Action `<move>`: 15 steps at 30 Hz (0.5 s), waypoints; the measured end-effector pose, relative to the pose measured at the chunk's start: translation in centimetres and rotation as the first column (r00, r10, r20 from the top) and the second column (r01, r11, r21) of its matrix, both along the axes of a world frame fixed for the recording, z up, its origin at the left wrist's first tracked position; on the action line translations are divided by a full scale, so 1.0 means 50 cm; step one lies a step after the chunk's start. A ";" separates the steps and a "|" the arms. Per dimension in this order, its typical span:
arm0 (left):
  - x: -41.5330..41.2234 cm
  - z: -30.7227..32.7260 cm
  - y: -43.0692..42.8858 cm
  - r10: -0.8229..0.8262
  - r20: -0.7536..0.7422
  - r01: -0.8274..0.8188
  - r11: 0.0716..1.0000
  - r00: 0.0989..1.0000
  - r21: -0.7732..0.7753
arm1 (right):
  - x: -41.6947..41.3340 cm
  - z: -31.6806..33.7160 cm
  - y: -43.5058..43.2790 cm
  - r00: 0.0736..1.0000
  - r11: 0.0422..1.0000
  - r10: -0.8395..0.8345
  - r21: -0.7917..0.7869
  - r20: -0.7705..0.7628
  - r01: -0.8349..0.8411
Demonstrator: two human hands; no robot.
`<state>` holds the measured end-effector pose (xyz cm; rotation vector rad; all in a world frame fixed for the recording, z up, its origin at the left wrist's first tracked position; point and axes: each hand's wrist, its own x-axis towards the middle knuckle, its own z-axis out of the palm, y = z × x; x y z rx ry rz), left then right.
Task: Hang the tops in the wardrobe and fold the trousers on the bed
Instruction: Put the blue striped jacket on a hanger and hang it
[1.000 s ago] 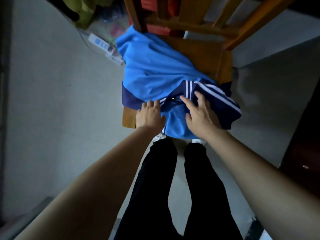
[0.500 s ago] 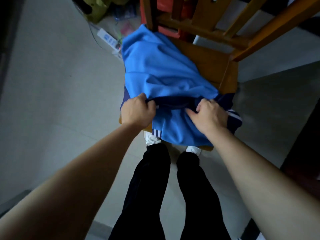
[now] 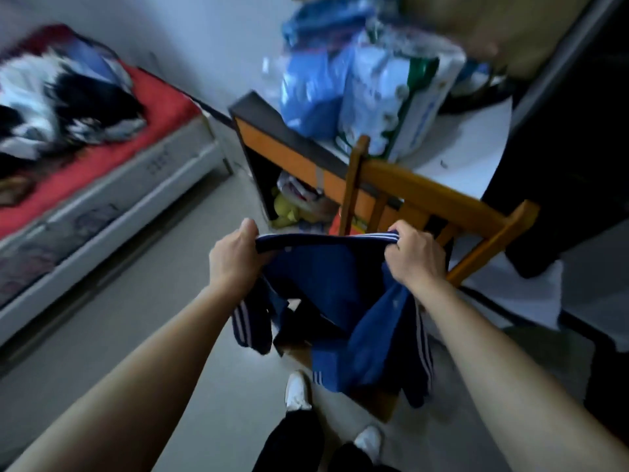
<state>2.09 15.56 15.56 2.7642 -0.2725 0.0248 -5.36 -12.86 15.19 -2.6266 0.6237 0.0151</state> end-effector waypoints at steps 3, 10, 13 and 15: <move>0.016 0.162 0.081 0.129 0.164 -0.126 0.992 0.978 -0.030 | 0.051 0.194 0.045 0.961 0.986 0.155 -0.095 0.229 -0.136; -0.043 0.419 0.329 0.248 0.464 -0.277 0.961 0.850 -0.007 | 0.129 0.472 0.223 0.778 0.910 0.414 -0.208 0.472 -0.358; -0.090 0.459 0.444 0.362 0.400 -0.412 0.910 0.842 0.043 | 0.137 0.517 0.315 0.735 0.865 0.500 -0.302 0.458 -0.401; -0.121 0.473 0.512 0.442 0.278 -0.472 0.880 0.853 0.051 | 0.138 0.533 0.386 0.736 0.840 0.539 -0.316 0.409 -0.441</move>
